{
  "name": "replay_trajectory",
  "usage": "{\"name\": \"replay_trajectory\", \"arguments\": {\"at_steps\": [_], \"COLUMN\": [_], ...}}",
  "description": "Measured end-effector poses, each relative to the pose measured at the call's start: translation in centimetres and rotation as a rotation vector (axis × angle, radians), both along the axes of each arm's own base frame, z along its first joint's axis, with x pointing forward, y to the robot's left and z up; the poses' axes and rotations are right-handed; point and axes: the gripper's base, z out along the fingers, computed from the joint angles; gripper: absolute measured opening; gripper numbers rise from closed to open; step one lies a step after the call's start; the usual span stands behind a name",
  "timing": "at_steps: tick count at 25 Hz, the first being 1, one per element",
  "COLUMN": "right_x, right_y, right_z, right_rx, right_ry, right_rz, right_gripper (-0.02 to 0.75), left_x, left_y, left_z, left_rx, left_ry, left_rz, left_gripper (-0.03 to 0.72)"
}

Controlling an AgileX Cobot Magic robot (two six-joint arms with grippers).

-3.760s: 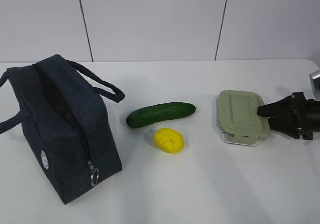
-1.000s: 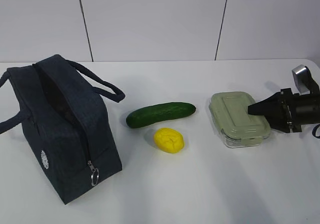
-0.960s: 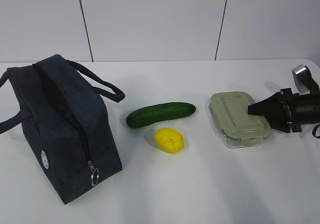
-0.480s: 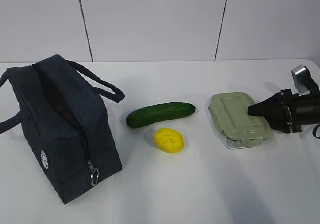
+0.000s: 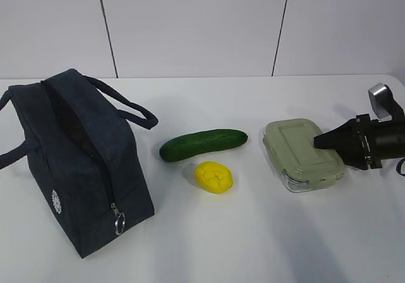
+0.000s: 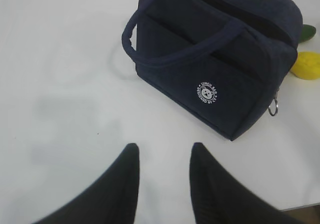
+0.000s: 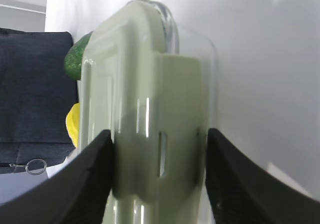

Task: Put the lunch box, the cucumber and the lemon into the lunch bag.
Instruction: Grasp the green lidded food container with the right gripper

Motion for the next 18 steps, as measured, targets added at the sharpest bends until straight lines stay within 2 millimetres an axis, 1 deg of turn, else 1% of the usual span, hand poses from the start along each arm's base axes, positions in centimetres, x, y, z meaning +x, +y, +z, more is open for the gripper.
{"name": "replay_trajectory", "arguments": {"at_steps": [3, 18], "right_x": [0.03, -0.04], "right_y": [-0.01, -0.03], "right_z": [0.04, 0.42], "right_rx": [0.0, -0.015], "right_ry": [0.0, 0.007], "right_rz": [0.003, 0.013], "right_gripper": [0.394, 0.392], "left_x": [0.0, 0.0], "left_y": [0.0, 0.0], "left_z": [0.0, 0.0], "left_rx": [0.0, 0.0], "left_ry": [0.0, 0.0], "left_rz": [0.0, 0.0], "left_gripper": [0.243, 0.243]}}
